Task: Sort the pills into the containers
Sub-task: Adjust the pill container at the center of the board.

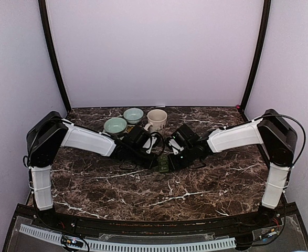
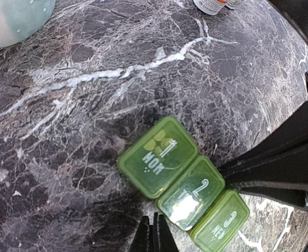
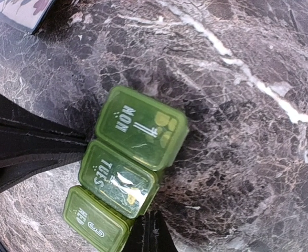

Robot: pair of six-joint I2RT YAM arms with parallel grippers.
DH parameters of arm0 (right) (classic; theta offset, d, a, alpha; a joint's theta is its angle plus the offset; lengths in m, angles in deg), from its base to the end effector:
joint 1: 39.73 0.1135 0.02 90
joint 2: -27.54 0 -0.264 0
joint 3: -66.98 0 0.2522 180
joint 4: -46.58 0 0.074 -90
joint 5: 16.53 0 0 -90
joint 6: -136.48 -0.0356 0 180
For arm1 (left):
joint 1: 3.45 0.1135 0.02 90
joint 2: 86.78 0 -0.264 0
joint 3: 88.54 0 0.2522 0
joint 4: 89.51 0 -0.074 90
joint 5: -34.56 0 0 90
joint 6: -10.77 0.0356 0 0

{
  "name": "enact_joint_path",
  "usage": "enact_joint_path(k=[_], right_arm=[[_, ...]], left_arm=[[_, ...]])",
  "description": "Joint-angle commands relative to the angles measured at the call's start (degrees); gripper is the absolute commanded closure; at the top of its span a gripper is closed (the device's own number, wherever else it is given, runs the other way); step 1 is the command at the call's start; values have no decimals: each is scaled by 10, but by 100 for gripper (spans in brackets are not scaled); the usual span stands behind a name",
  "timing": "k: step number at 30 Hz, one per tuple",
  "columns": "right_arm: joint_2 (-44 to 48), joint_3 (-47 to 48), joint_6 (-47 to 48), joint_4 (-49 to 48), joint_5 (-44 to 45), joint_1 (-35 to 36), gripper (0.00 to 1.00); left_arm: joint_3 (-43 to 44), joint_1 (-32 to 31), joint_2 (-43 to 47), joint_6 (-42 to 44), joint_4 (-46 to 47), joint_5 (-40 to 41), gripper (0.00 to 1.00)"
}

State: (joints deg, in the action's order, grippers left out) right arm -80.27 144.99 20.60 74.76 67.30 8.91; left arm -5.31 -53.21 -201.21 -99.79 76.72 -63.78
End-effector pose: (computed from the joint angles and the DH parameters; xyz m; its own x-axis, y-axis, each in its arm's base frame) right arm 0.2466 0.2859 0.1468 -0.8462 -0.3045 -0.4373 -0.4607 0.8304 0.3134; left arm 0.2688 -0.3256 0.1460 -0.7160 0.3082 -0.6264 0.6089 0.7146 -0.3444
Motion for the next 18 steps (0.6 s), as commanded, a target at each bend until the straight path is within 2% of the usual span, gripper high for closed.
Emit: enact_joint_path(k=[1, 11, 18], right_arm=[[-3, 0, -8, -6, -6, 10, 100], [-3, -1, -10, 1, 10, 12, 100], [4, -3, -15, 11, 37, 12, 88]], left_arm=[[17, -3, 0, 9, -5, 1, 100], [15, -3, 2, 7, -10, 5, 100], [-6, -3, 18, 0, -5, 19, 100]])
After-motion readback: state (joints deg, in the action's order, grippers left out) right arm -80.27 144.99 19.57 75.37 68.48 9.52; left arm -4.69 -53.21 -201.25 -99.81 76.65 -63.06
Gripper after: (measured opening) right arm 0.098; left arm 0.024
